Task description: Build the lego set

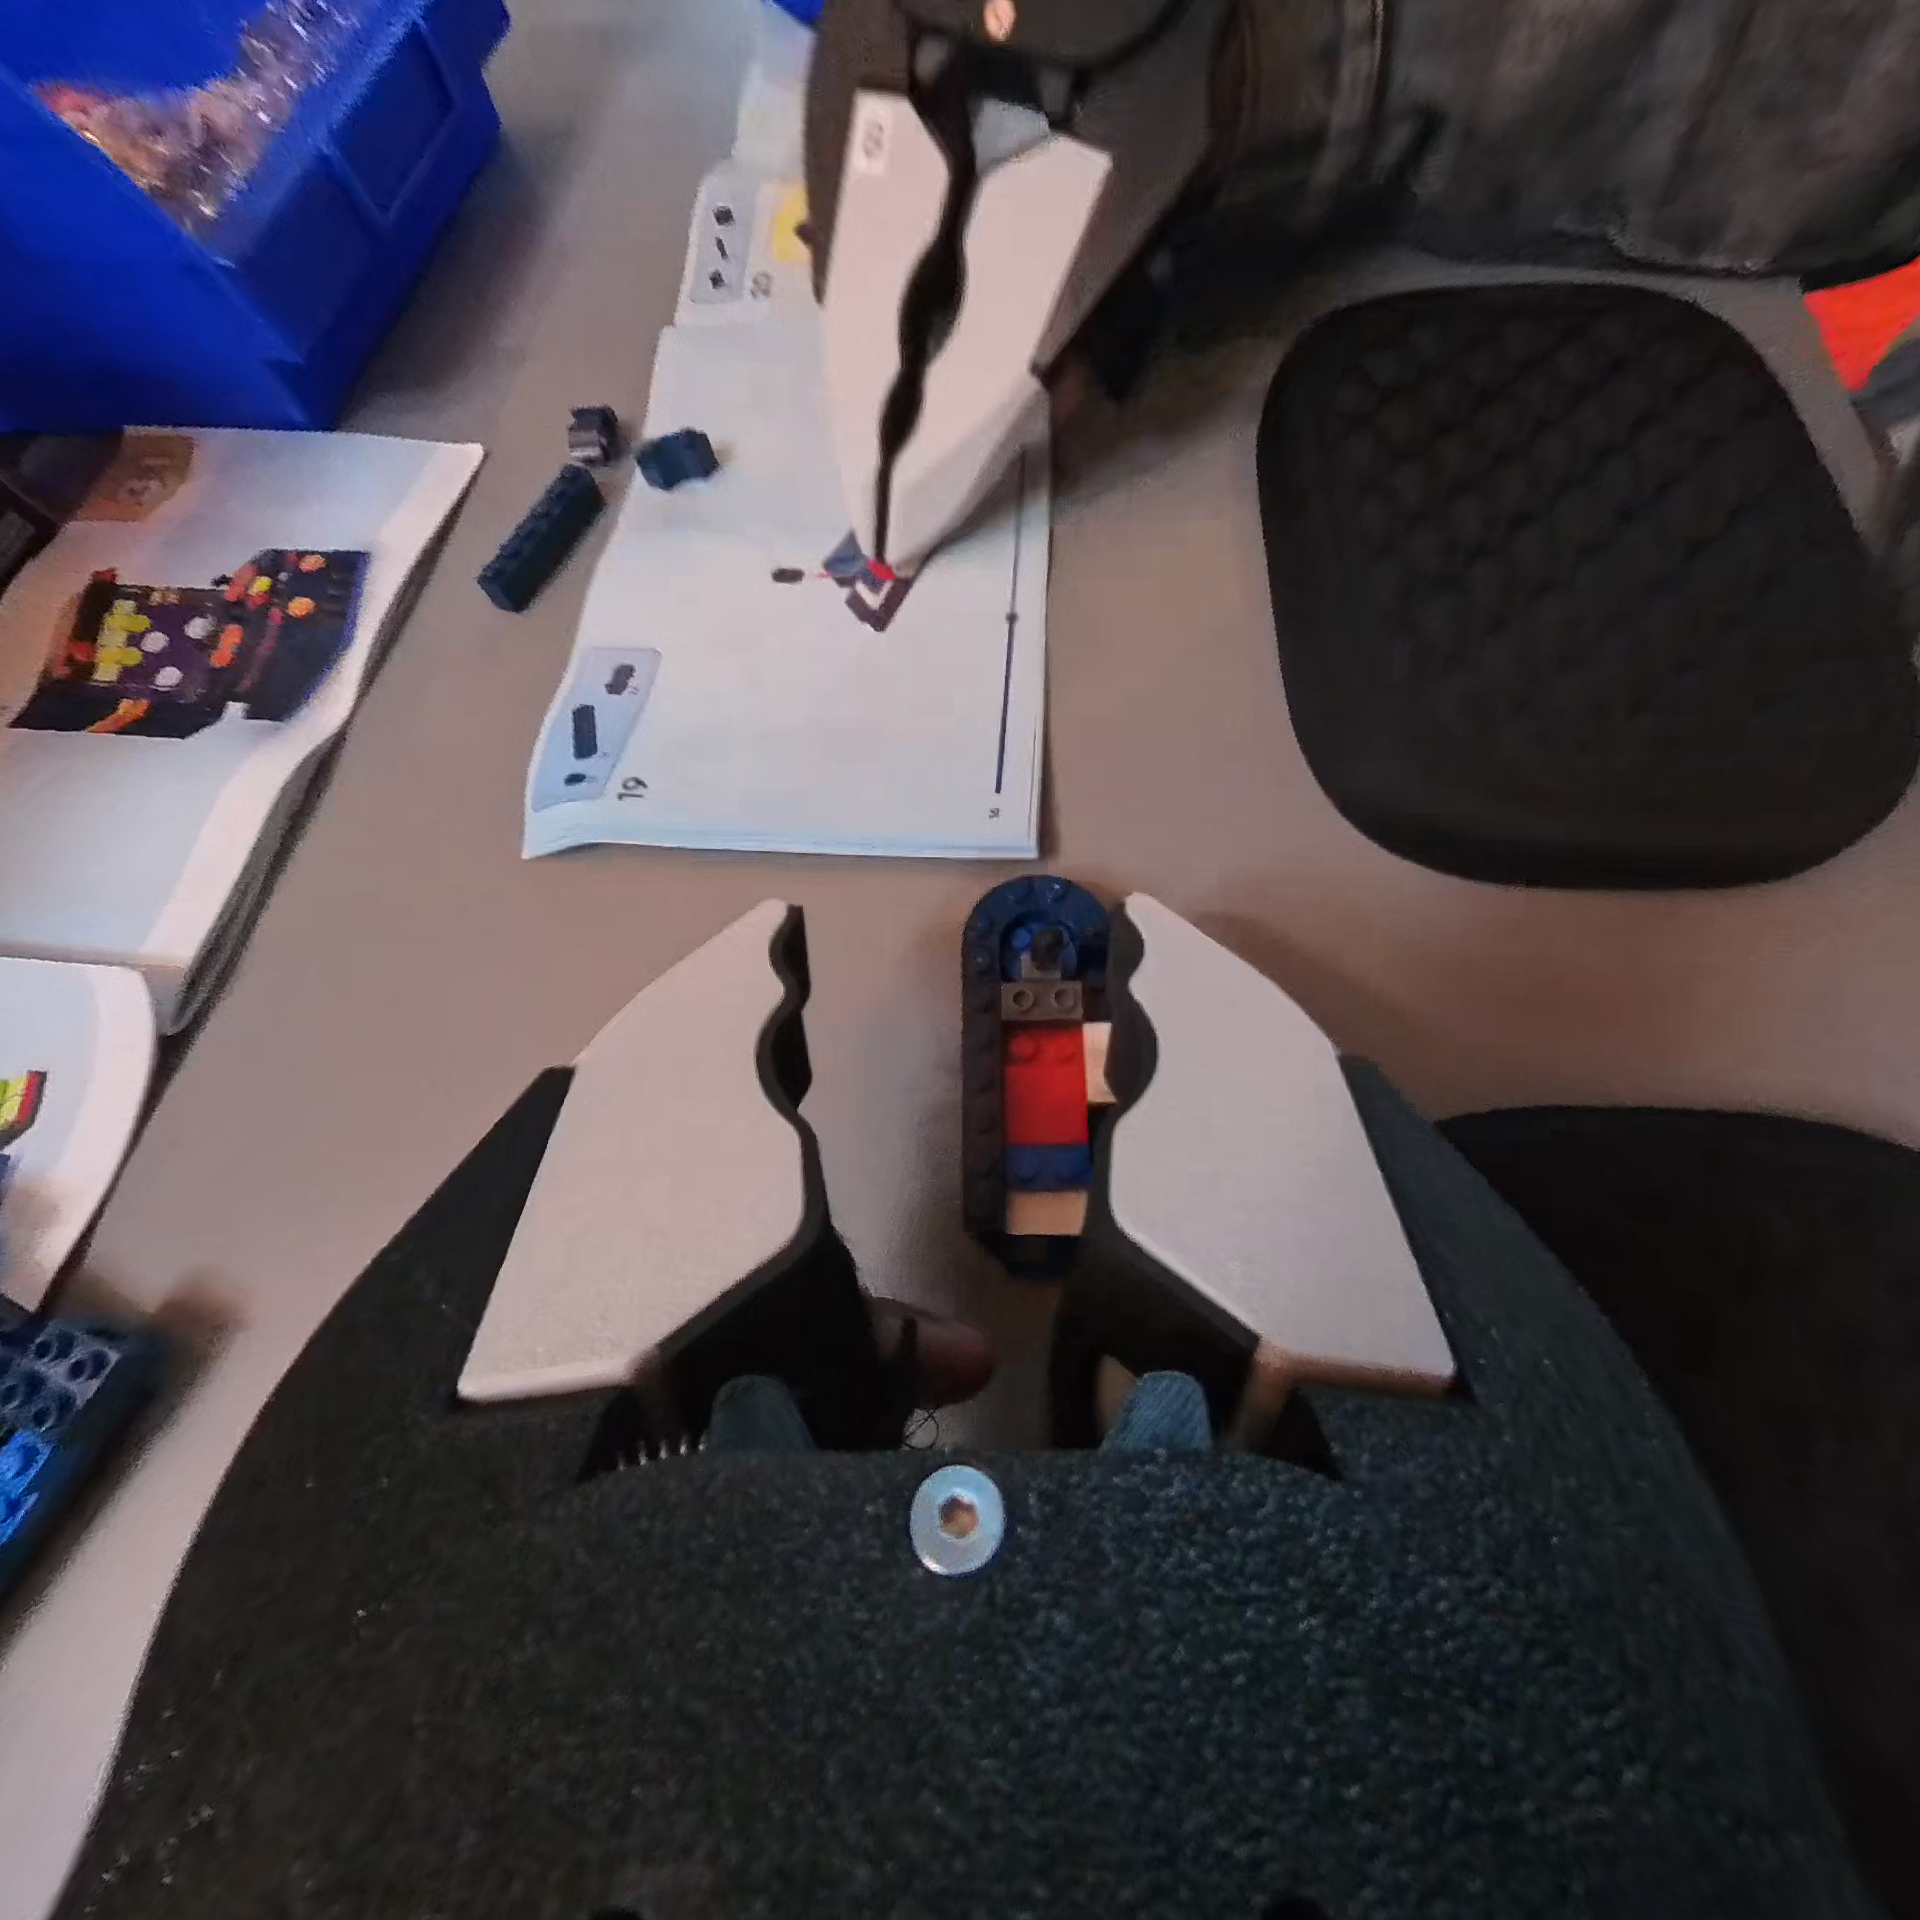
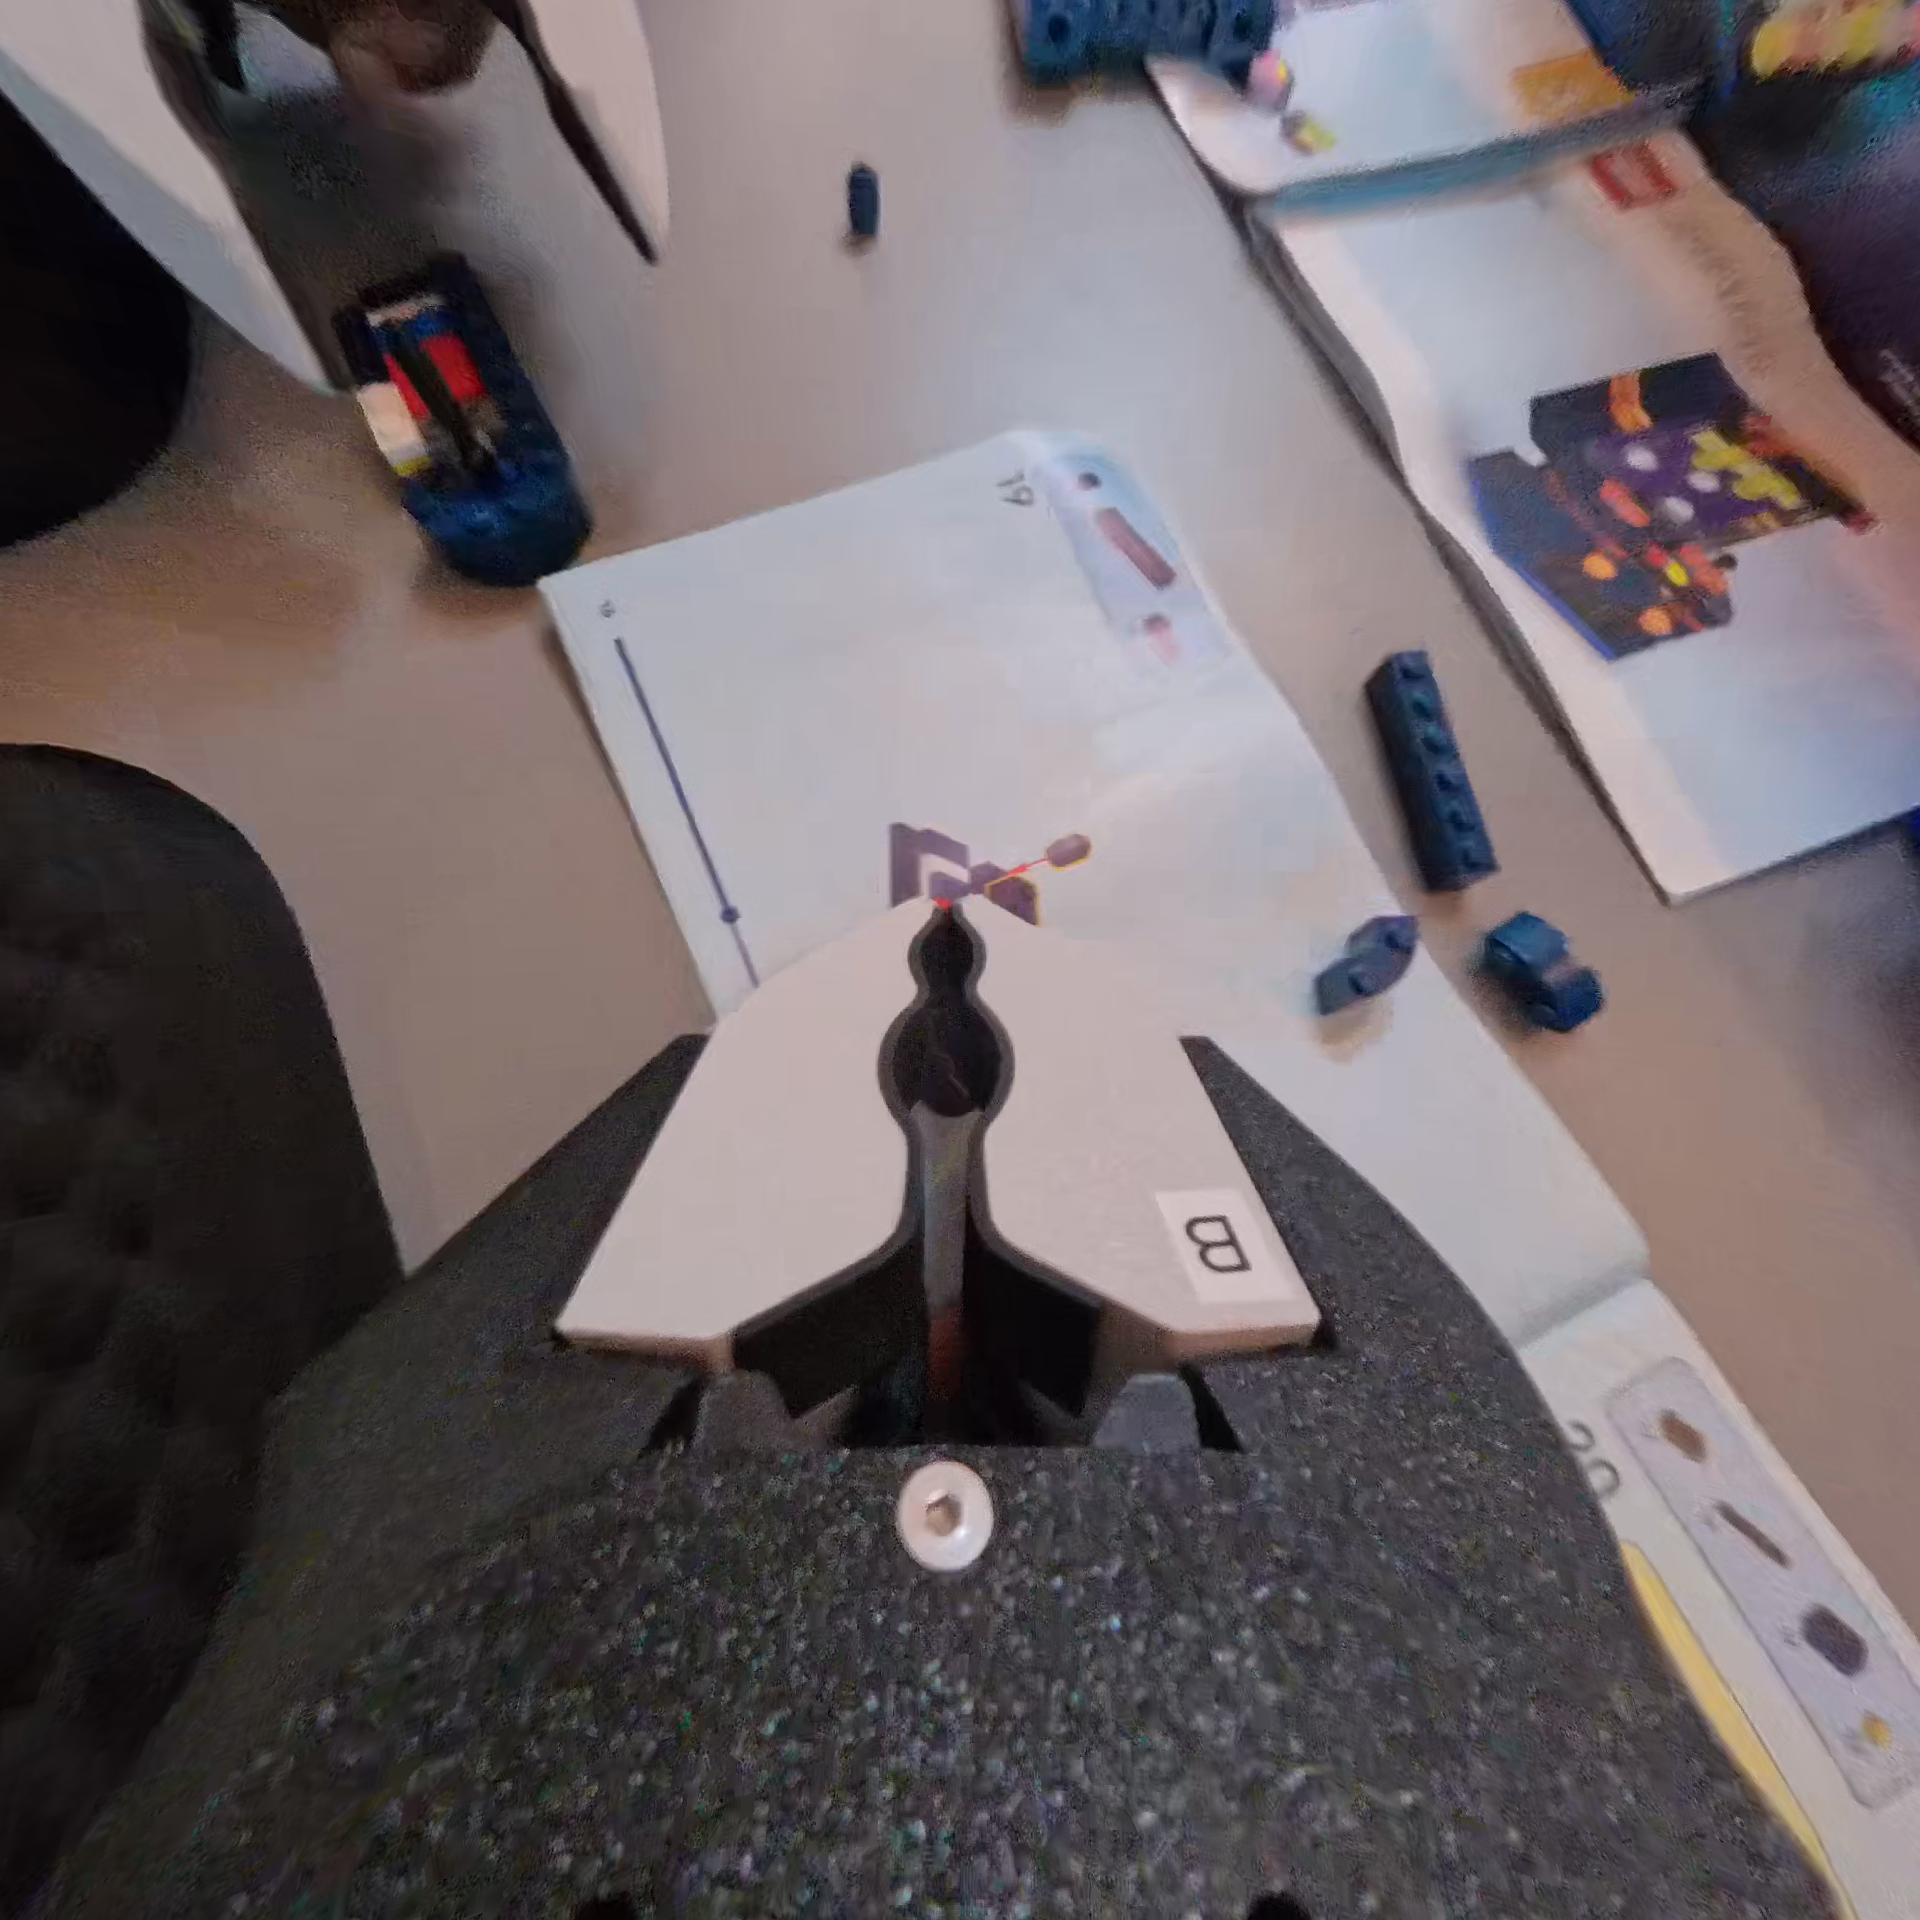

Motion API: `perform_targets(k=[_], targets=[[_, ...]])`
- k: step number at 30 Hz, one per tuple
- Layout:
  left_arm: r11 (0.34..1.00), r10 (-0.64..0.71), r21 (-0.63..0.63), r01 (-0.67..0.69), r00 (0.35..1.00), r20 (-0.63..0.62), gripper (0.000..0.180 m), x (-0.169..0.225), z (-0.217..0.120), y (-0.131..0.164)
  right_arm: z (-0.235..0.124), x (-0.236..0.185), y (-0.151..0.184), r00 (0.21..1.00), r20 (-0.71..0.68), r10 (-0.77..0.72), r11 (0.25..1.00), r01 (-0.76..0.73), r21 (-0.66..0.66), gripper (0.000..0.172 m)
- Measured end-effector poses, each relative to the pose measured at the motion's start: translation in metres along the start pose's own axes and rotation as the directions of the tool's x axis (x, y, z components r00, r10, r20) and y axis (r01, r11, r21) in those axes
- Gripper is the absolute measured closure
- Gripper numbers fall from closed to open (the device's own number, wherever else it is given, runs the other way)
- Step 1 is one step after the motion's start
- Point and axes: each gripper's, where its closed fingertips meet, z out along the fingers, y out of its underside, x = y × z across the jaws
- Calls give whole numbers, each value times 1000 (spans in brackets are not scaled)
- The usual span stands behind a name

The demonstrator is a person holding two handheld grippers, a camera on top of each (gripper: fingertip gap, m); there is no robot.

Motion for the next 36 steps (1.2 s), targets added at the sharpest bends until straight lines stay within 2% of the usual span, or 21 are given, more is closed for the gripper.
perform_targets(k=[5, 8, 9, 12, 13, 16, 20, 24, 26, 29, 33, 36], targets=[[993, -17, 115, 3, 992, 122, 130, -14, -7, -7, 7, -13, -5, 990, -126, -64, 998, 62, -17, 172], [990, -46, 136, 29, 992, 118, 128, -18, -9, -5, 7, -15, -5, 990, -137, -28, 999, 26, -19, 172], [989, -47, 146, 36, 996, 71, 124, -14, -10, -5, 7, -18, -5, 993, -117, -15, 1000, 13, -17, 172], [987, -28, 150, 61, 977, -211, 116, 20, -19, -3, 7, -26, -6, 997, -51, 56, 998, -57, -11, 172], [987, -30, 146, 68, 968, -249, 114, 25, -23, -1, 7, -28, -6, 997, -34, 65, 998, -66, -8, 172], [990, -27, 125, 61, 966, -257, 110, 25, -25, 6, 7, -29, -6, 998, -30, 58, 998, -58, -7, 172], [998, -45, 38, 52, 984, -172, 115, 13, -19, 19, 7, -29, -6, 997, -11, 72, 997, -72, -5, 172], [998, -19, -60, 10, 987, -157, 121, 17, -11, 31, 5, -35, -7, 995, 52, 86, 996, -86, -2, 161], [995, 6, -98, -22, 988, -154, 123, 19, -7, 36, 1, -36, -12, 986, 96, 136, 990, -139, 22, 157], [991, 23, -126, -41, 990, -141, 124, 19, -5, 40, -14, -2, -30, 953, 3, 304, 944, -302, 137, 156], [991, 43, -121, -60, 990, -138, 124, 21, -5, 40, -17, 44, -10, 899, -262, 350, 932, -363, -3, 147], [991, 58, -115, -73, 990, -126, 126, 21, -6, 40, -6, 52, -4, 885, -295, 360, 917, -395, -65, 145]])
